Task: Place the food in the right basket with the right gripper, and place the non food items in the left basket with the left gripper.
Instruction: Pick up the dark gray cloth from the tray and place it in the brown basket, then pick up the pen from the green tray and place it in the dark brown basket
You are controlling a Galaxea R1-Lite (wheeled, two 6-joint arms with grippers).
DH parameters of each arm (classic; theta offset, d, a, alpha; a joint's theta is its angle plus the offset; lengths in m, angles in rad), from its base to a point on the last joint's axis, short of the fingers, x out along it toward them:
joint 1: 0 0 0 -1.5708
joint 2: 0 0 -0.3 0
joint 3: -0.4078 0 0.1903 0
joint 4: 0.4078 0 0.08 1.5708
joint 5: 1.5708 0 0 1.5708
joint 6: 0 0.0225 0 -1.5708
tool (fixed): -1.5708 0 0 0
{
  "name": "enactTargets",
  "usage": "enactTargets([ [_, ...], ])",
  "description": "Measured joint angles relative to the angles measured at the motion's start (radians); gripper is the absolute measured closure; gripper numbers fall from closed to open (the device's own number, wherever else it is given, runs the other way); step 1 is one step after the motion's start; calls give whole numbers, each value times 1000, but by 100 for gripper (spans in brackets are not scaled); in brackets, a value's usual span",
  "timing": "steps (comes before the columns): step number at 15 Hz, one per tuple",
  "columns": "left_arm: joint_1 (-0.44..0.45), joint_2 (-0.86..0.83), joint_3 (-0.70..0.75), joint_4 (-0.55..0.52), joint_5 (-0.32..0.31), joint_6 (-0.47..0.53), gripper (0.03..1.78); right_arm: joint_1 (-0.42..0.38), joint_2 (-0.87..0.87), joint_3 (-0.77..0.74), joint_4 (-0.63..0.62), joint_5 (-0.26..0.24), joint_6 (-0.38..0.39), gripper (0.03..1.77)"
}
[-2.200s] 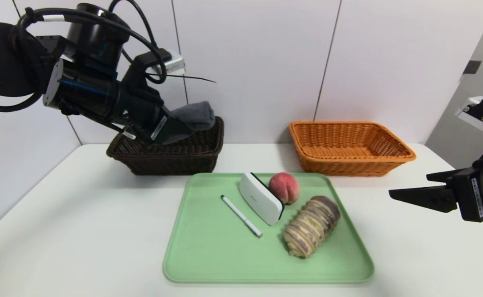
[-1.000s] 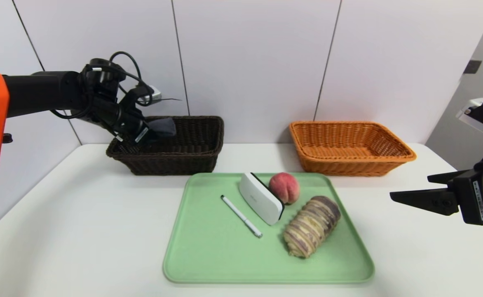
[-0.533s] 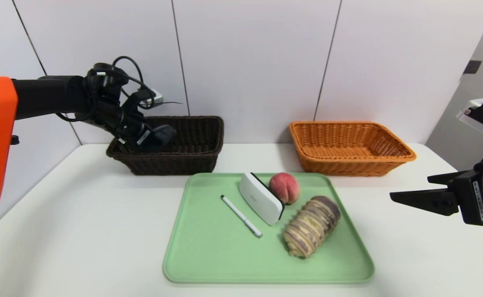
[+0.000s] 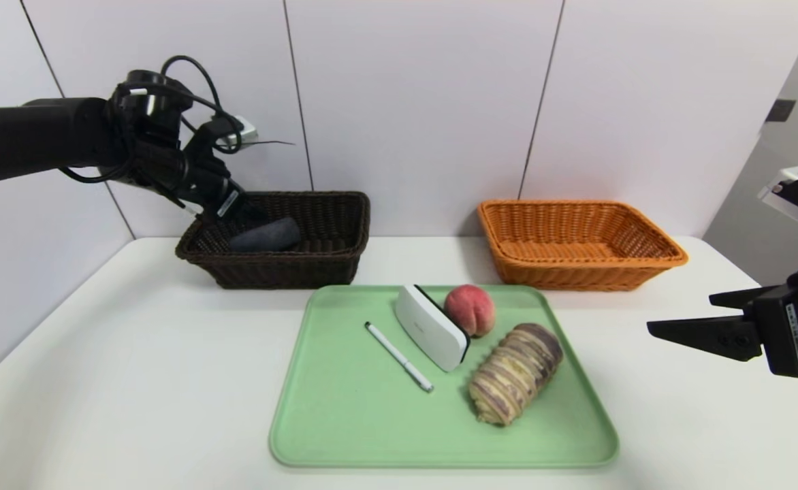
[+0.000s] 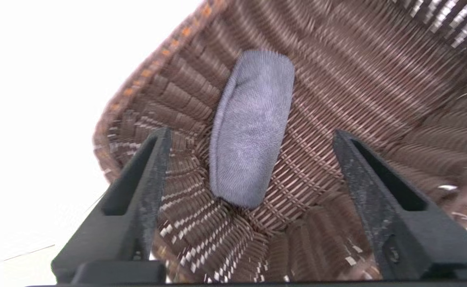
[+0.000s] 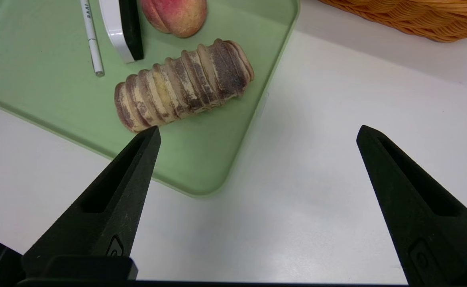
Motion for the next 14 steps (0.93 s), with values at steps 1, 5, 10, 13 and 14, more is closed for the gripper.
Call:
enactTargets([
  [1,-5,-26,0,0,-1,-26,33,0,-4,4,-4,0,0,10],
  [5,-93,-146,20,16,-2,-183,24,0,-14,25,-61,2,32,10],
  [10,-279,-277,131,35,3,-319,17,0,-17,31,-65,4,48,10],
  [13,-413,-336,233,34,7,-320,15,0,-17,31,-65,5,47,10],
  [14,-454,-347,261,34,7,-317,15,0,-17,31,-65,5,47,10],
])
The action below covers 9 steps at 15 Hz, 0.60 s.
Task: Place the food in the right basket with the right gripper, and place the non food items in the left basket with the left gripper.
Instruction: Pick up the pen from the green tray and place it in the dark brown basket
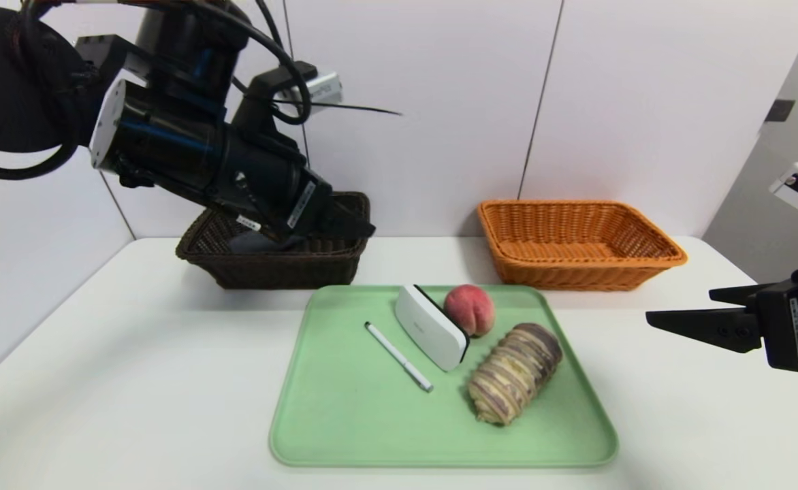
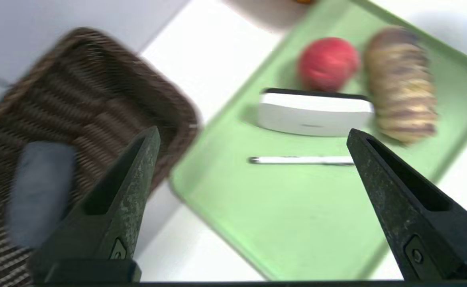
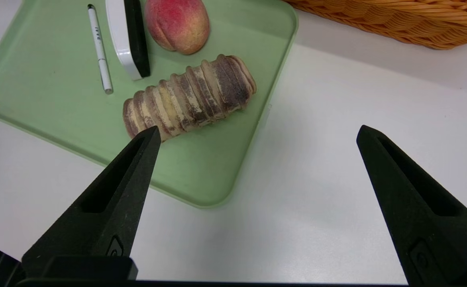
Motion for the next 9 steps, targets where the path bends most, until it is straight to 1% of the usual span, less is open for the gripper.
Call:
enactTargets([
  [2,-63,-6,56,-2,0,37,14,0,1,0,0,0,0,10],
  [4,-106,1,94,-2,-3,124,14,0,1,3,1,4,0,10],
  [6,-139,18,114,0,-7,213,13,0,1,6,-1,6,0,10],
  [9,-169,60,122,12,-10,293,12,0,3,11,-22,6,0,10],
])
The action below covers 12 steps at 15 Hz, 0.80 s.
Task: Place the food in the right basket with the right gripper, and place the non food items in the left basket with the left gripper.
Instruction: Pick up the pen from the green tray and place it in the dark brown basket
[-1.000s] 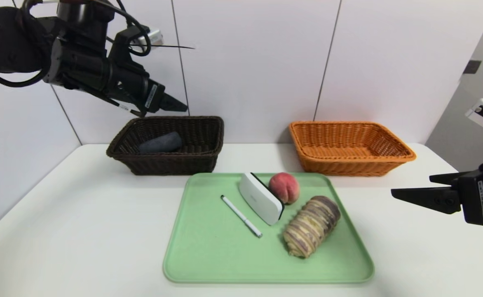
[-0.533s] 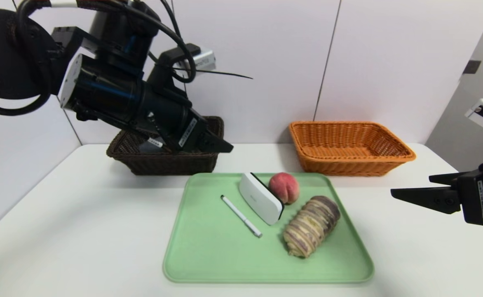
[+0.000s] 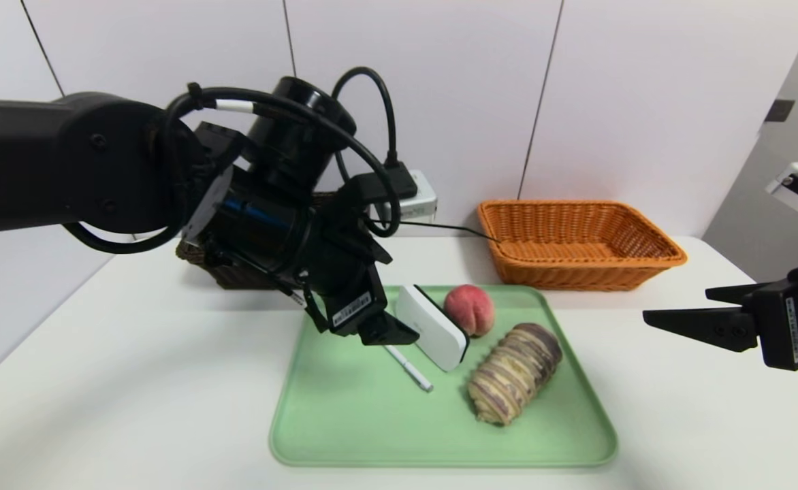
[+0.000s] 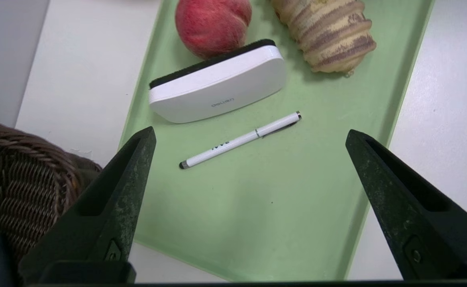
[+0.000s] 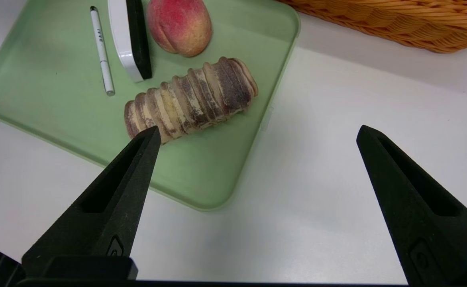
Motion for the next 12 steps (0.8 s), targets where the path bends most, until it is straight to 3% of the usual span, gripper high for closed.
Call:
enactTargets([
  [7,3,137,15,50,-7,168,12,-4,9,15,-25,9,1,10],
  [12,5,203,31,47,-7,229,12,-10,13,11,-25,10,1,10],
])
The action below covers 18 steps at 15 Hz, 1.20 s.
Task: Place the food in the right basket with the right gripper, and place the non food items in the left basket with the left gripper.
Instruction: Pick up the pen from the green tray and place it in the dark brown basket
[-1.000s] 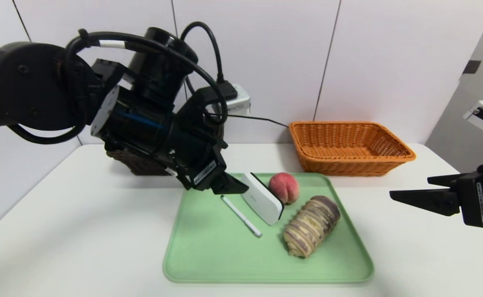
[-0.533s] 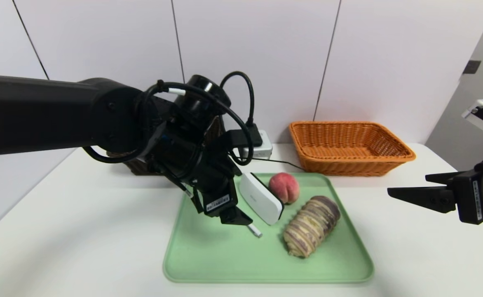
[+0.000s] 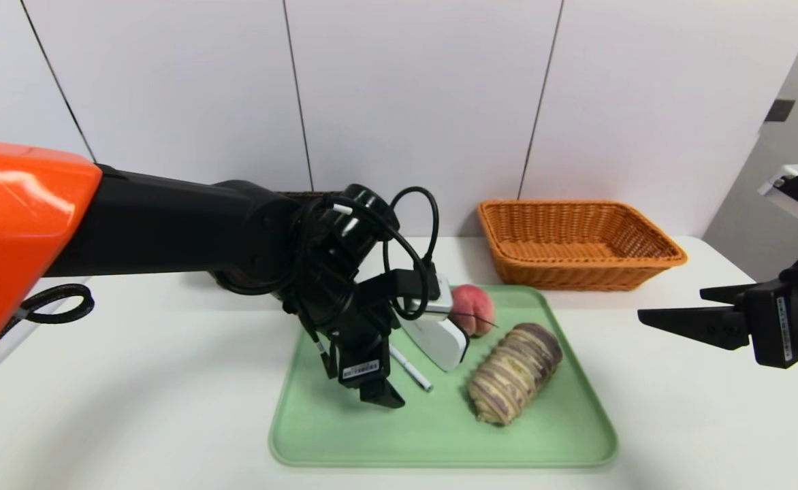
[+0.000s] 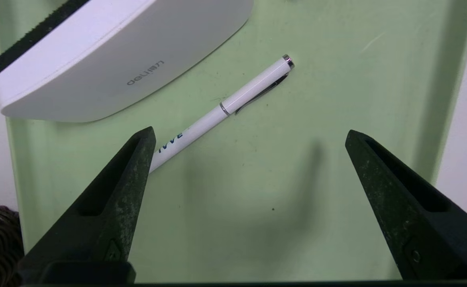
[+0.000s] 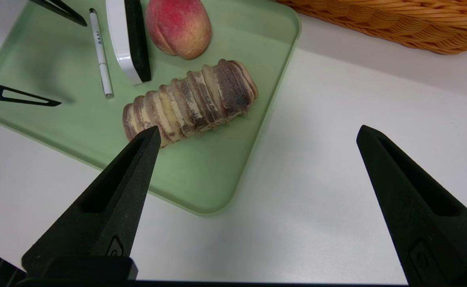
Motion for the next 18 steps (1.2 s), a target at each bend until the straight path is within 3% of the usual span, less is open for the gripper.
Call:
enactTargets([
  [6,4,49,-24,-5,-2,8,12,-23,-5,10,1,2,0,10],
  [10,13,68,-52,9,-36,-65,12,-26,-7,21,0,1,0,10],
  [18,32,110,-94,24,-52,-116,12,-35,-7,27,0,1,0,10],
])
